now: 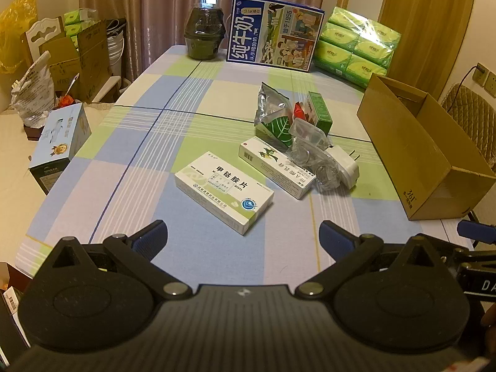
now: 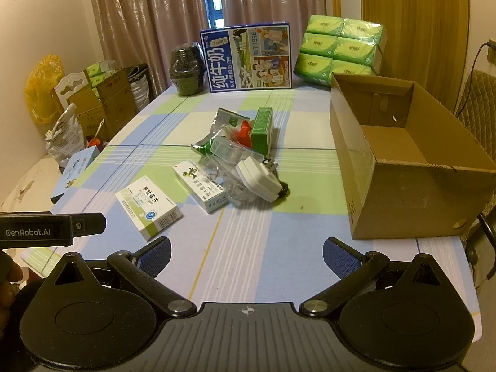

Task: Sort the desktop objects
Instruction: 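Move both tools toward the white medicine boxes on the table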

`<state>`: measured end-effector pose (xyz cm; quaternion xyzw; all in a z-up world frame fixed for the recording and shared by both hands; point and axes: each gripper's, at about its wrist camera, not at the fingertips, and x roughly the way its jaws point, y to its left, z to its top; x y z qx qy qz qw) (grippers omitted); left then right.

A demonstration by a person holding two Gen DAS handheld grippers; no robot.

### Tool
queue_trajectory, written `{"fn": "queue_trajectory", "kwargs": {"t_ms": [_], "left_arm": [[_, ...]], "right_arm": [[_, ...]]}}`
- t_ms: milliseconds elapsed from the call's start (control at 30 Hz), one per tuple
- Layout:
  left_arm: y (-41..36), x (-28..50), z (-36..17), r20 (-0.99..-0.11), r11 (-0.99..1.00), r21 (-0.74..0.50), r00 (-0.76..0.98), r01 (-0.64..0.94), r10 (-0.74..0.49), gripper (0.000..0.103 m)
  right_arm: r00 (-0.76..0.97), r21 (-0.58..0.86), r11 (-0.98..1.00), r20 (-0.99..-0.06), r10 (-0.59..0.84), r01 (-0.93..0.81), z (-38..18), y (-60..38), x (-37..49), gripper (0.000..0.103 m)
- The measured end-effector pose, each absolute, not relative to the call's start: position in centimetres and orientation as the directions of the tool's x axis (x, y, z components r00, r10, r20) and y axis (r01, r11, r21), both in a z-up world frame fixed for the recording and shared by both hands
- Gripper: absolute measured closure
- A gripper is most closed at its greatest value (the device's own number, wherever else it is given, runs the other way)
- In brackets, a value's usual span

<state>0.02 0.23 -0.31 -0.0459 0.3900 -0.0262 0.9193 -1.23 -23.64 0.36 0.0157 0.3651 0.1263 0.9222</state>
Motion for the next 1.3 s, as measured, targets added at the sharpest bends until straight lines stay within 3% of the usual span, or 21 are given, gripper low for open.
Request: {"fn": "queue_trajectory", "kwargs": {"t_ms": [433,633,833,1300], "left_arm": [[0.5,-0.3,-0.2,-0.702,0.994,-0.111,0.709,-0.007,-0.073,0.001],[2.2,-0.5,-0.2,-0.703,0.980,-0.189,0.706,-0.067,-0.088,0.001],[3.2,-0.1,-0.4,-0.707,0.994,-0.092,0.707,-0.052,-0.029,0.001],[4.5,3.0,-3.2,-0.711,0.997,-0.077,0.702,-0.012,-0.047,0.001]], "right_arm": [[0.700,0.121,0.967,-0.671,0.245,-0.222,0.4,-23.7,-1.2,0.002],[0.694,0.120,0.966,-0.676,0.248,-0.229,0.2,-23.5,-1.2,0.002],[0.654,0.131,0.951,-0.699,0.289,-0.280,0.2,-22.8,-0.7,0.002],[0.649,0.109,0.912,-0.670,0.361,-0.396,1.0,-21.5,4.2,0.002]]}}
